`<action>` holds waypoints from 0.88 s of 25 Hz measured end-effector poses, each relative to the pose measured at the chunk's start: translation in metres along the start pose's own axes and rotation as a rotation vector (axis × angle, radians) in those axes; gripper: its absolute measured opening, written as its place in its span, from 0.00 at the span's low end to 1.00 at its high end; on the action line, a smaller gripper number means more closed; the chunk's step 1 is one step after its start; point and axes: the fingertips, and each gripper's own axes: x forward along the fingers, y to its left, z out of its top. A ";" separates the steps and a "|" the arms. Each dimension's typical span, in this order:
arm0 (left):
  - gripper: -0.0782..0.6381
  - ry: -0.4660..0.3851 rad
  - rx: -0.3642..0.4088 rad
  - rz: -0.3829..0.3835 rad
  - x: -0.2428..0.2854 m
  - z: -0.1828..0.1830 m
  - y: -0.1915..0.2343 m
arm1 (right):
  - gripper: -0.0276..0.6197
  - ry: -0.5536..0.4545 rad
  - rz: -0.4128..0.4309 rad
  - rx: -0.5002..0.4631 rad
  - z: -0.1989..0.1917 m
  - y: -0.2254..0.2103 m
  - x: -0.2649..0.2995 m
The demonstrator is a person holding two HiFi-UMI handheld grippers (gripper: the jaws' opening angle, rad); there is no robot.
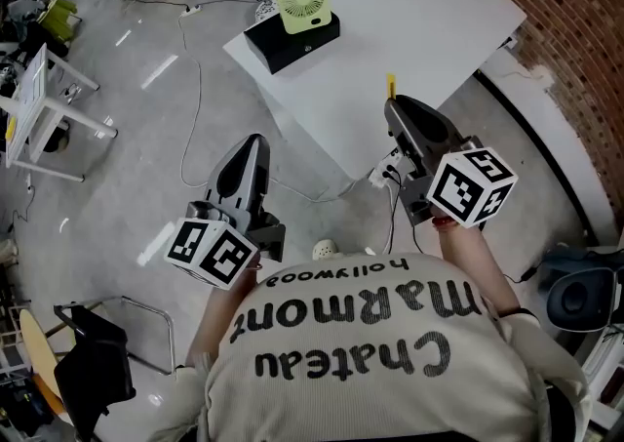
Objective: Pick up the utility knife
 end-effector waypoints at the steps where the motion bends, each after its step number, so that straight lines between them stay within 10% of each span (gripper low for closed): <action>1: 0.11 -0.003 -0.002 0.008 -0.001 -0.002 -0.005 | 0.13 0.006 0.007 -0.008 0.000 -0.001 -0.004; 22: 0.11 -0.039 0.008 0.132 -0.039 -0.056 -0.111 | 0.13 0.067 0.134 -0.005 -0.017 -0.030 -0.099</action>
